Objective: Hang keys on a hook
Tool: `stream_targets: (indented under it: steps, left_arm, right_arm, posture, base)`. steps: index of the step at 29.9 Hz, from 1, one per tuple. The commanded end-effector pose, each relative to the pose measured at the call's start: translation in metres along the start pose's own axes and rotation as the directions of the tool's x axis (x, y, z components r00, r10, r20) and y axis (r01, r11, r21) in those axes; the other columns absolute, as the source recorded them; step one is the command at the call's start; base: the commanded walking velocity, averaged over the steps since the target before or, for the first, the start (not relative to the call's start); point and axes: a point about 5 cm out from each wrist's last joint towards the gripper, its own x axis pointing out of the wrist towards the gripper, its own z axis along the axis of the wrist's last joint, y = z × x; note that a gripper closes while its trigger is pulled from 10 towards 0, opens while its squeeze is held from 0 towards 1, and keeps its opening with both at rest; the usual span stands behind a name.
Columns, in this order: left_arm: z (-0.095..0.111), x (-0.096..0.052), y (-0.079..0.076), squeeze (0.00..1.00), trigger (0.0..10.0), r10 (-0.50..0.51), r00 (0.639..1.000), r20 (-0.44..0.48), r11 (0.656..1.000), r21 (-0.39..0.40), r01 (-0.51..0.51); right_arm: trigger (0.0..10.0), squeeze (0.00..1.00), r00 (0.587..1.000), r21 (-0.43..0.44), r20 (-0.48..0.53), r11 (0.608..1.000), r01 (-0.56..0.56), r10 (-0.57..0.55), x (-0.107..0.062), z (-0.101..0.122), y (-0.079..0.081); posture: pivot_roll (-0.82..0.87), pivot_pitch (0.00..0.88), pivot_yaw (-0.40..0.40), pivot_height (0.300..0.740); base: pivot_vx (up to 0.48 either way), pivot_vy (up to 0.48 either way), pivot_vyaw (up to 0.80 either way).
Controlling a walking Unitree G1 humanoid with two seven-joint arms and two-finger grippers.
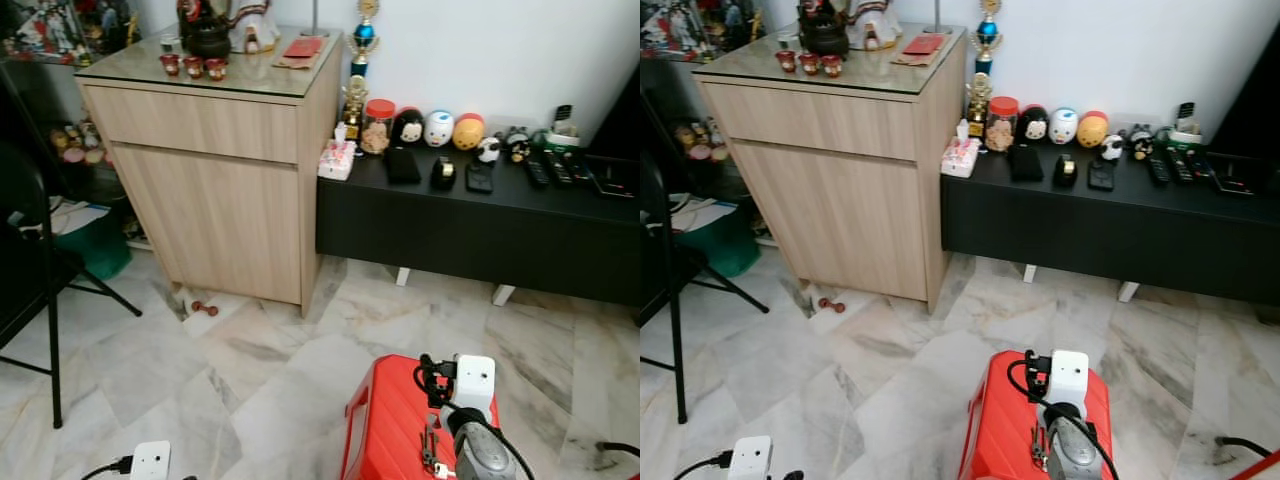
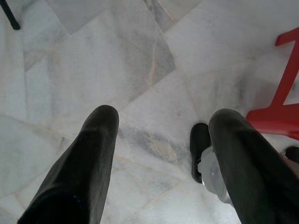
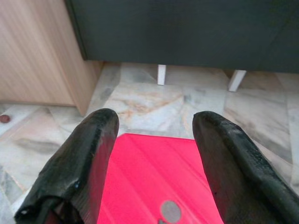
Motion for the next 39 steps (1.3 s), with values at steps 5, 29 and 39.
stream_targets:
  steps: [5,29,39]
  left_arm:
    - [-0.004,0.0,-0.002,0.0,10.0,-0.011,1.0,-0.019,1.0,0.007,0.011]
    - [-0.003,-0.001,0.002,0.0,10.0,0.002,1.0,-0.014,1.0,0.017,-0.002]
    - [-0.007,-0.002,0.003,0.0,10.0,0.016,1.0,-0.014,1.0,0.025,-0.016]
  right_arm:
    - [10.0,0.0,1.0,0.001,-0.027,1.0,0.007,-0.007,-0.001,-0.004,-0.003]
    - [10.0,0.0,0.949,-0.179,0.312,0.984,0.013,0.045,-0.014,0.047,0.003]
    - [10.0,0.0,0.944,-0.155,0.329,0.988,0.016,0.036,-0.011,0.062,0.01]
  posture:
    - [0.13,0.0,-0.022,0.74]
    - [0.12,0.0,-0.027,0.74]
    - [0.13,0.0,-0.024,0.74]
  base:
    - [0.0,0.0,0.0]
    - [0.0,0.0,0.0]
    - [0.0,0.0,0.0]
